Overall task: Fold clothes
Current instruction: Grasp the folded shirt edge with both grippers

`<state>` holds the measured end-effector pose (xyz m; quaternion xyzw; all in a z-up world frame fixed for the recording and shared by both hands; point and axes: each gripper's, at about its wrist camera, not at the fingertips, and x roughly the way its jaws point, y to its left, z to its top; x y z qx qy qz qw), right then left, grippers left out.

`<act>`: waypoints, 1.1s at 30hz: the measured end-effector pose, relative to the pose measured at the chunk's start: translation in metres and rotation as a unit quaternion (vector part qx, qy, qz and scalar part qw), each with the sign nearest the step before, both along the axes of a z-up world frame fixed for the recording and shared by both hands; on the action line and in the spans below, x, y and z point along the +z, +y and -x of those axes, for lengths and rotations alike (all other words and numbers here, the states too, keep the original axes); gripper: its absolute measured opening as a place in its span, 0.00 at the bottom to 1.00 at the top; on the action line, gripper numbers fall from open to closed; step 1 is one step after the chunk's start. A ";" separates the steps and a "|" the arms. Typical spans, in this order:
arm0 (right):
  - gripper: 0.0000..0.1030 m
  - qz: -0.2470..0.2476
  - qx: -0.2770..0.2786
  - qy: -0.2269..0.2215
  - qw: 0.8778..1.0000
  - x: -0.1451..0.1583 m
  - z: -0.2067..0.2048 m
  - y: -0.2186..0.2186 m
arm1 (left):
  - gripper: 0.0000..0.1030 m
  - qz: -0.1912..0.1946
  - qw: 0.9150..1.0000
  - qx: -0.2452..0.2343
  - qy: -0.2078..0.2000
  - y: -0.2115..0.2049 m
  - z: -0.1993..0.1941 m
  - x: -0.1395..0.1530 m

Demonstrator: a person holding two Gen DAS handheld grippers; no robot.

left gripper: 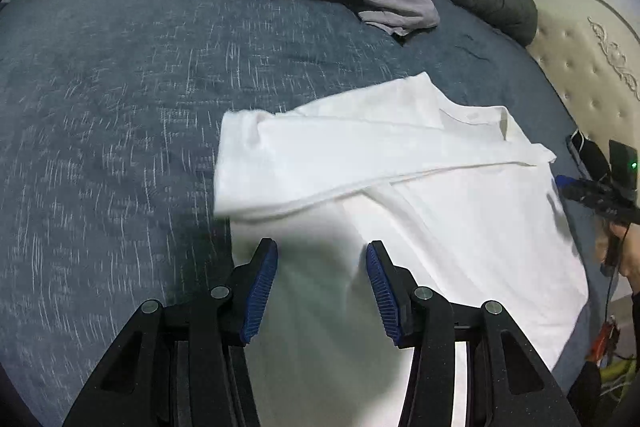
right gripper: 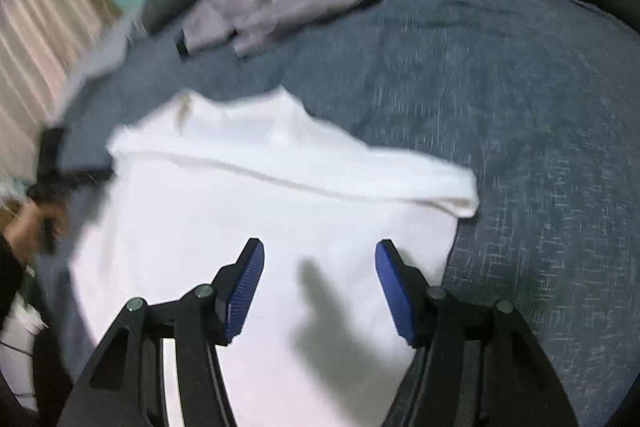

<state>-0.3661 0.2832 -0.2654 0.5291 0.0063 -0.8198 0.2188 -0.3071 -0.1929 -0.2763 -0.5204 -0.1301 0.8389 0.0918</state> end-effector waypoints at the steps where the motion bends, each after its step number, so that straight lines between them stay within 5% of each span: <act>1: 0.56 -0.020 0.001 -0.004 1.000 -0.007 0.003 -0.002 | 0.49 0.002 1.000 0.001 0.004 -0.002 0.003 0.002; 10: 0.54 -0.098 -0.026 0.024 0.995 -0.020 0.057 -0.001 | 0.49 0.030 0.999 -0.001 0.016 -0.017 0.060 0.008; 15: 0.53 -0.100 -0.068 0.062 0.991 -0.006 0.086 0.012 | 0.49 0.033 0.998 0.045 0.040 -0.032 0.094 0.013; 20: 0.53 -0.028 -0.125 0.097 0.987 0.015 0.087 0.047 | 0.49 0.015 0.996 0.079 0.046 -0.049 0.103 0.009; 30: 0.53 0.023 -0.139 0.050 0.989 -0.016 0.084 0.061 | 0.54 -0.019 0.995 0.074 0.058 -0.051 0.098 -0.004; 31: 0.53 0.025 -0.138 0.051 0.989 -0.016 0.086 0.060 | 0.50 -0.018 0.996 0.067 0.060 -0.049 0.098 -0.004; 32: 0.53 0.025 -0.134 0.053 0.989 -0.016 0.088 0.056 | 0.28 -0.016 0.996 0.057 0.063 -0.046 0.097 -0.004; 33: 0.53 0.024 -0.125 0.057 0.990 -0.015 0.089 0.051 | 0.17 -0.013 0.997 0.047 0.067 -0.043 0.097 -0.003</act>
